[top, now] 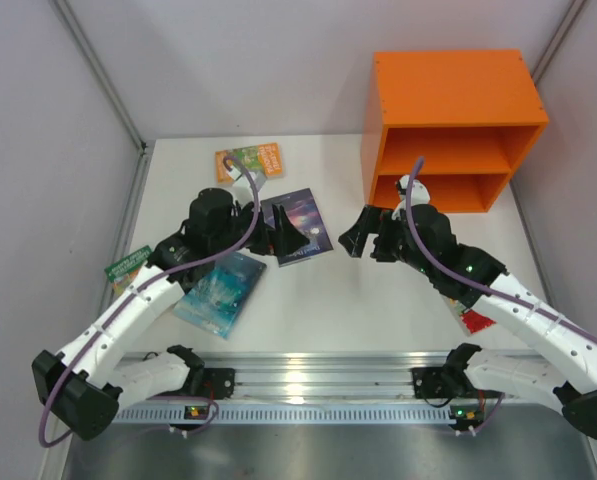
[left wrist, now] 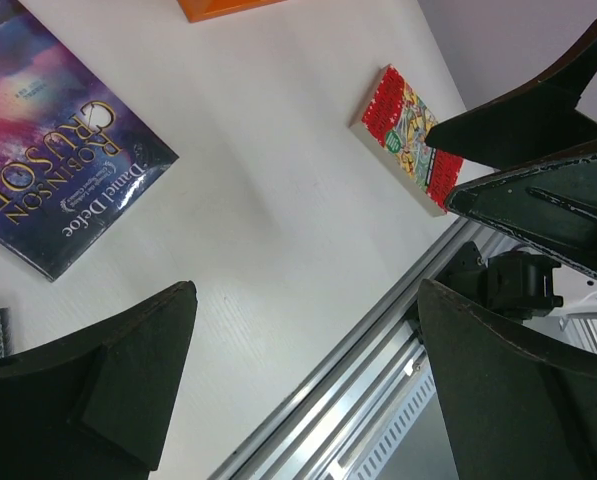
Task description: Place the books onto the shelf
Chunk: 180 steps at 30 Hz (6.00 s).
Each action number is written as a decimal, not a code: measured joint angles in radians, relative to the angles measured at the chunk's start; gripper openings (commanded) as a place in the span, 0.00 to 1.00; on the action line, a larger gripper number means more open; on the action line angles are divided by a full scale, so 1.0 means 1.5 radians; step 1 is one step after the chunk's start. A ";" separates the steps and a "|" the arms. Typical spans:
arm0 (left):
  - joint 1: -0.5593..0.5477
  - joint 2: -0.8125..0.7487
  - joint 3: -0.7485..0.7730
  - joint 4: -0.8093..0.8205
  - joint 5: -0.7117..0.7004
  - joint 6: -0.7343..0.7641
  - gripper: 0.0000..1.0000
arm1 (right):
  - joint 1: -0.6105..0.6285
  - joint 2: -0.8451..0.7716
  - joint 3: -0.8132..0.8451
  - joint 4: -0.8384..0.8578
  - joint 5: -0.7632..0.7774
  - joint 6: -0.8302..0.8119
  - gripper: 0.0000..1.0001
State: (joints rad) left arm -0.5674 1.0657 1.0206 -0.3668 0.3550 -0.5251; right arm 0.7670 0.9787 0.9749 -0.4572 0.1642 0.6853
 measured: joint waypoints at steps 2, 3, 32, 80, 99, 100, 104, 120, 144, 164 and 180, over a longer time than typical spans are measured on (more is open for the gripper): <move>0.000 -0.003 -0.002 0.000 -0.001 -0.001 0.96 | 0.000 0.000 0.000 0.000 0.000 0.000 1.00; 0.000 -0.004 -0.002 0.000 -0.003 -0.002 0.96 | 0.000 0.000 0.000 0.000 0.000 0.000 1.00; 0.181 0.258 -0.015 0.064 -0.133 -0.122 0.75 | -0.056 0.543 0.238 0.112 -0.054 -0.141 0.67; 0.006 0.419 -0.025 0.084 -0.001 -0.141 0.53 | -0.080 0.148 -0.332 0.290 0.004 0.019 0.52; 0.055 0.474 -0.052 0.144 0.059 -0.149 0.05 | -0.130 0.359 -0.214 0.365 -0.142 0.019 0.56; 0.057 0.474 -0.054 0.148 0.062 -0.150 0.00 | -0.137 0.356 -0.220 0.373 -0.159 0.028 0.56; 0.063 0.472 -0.060 0.158 0.070 -0.151 0.00 | -0.158 0.329 -0.269 0.423 -0.224 0.081 0.56; 0.075 0.446 -0.098 0.195 0.066 -0.184 0.00 | -0.195 0.238 -0.402 0.592 -0.349 0.237 0.54; 0.030 0.445 -0.109 0.225 0.122 -0.234 0.00 | -0.181 0.213 -0.285 0.438 -0.362 0.127 0.40; 0.045 0.416 0.004 0.092 0.092 -0.178 0.53 | -0.188 0.161 -0.354 0.434 -0.361 0.148 0.00; 0.074 0.289 0.023 0.029 0.066 -0.156 0.99 | -0.366 -0.242 -0.377 0.188 -0.216 0.232 0.00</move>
State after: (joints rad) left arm -0.4561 1.4998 1.0554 -0.3229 0.4534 -0.7589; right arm 0.2184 0.6155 0.4091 -0.1753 -0.1596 1.0336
